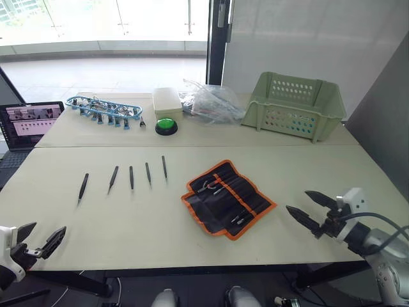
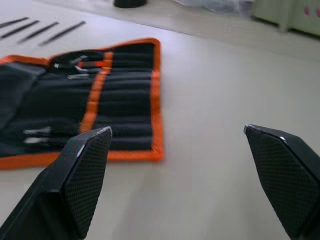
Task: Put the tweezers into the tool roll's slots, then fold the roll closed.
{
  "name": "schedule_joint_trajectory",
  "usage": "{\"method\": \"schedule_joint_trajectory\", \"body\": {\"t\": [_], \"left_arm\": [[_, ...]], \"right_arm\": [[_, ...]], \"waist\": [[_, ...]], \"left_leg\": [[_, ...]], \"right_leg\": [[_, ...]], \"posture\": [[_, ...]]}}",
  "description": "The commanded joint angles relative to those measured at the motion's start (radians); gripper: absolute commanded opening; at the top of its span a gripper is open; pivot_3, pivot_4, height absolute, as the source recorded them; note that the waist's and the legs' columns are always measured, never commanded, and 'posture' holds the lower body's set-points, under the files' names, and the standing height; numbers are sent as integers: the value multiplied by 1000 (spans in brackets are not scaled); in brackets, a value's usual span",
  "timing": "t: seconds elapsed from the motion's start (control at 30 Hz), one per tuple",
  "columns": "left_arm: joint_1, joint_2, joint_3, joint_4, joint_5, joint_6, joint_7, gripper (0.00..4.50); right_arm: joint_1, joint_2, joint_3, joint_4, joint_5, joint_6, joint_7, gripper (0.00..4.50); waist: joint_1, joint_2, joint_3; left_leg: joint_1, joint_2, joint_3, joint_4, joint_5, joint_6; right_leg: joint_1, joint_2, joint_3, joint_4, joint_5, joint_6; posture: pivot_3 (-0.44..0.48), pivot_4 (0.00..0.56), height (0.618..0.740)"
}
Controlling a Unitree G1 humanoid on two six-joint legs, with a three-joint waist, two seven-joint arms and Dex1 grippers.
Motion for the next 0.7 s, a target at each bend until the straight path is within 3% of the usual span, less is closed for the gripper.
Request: {"method": "schedule_joint_trajectory", "body": {"t": [0.03, 0.23, 0.4, 0.7], "left_arm": [[-22, -49, -2, -71, -25, 42, 101, 4454], [-98, -118, -43, -48, 12, 32, 219, 4454], [-163, -125, -110, -26, 67, 38, 292, 4454], [-441, -128, -278, 189, 197, 59, 401, 4454]], "right_arm": [[-45, -54, 39, -113, 94, 78, 79, 4490], [-84, -133, 109, -158, 121, 122, 187, 4490], [-60, -135, 131, -144, 94, 92, 214, 4490], [-18, -112, 147, -172, 77, 87, 189, 4490]], "waist": [[2, 0, 0], [14, -6, 0], [14, -6, 0], [30, -4, -1]], "left_leg": [[0, 0, 0, 0, 0, 0], [0, -1, 0, 0, 0, 0], [0, -1, 1, 0, 0, 0], [1, -2, 1, 2, 1, 0]], "right_leg": [[0, 0, 0, 0, 0, 0], [1, 0, 0, 0, 1, 1], [1, 0, 0, -1, 5, 7], [3, 0, 0, 0, 7, 9]], "posture": [[0, 150, 724], [0, 150, 724], [0, 150, 724], [0, 150, 724]]}}
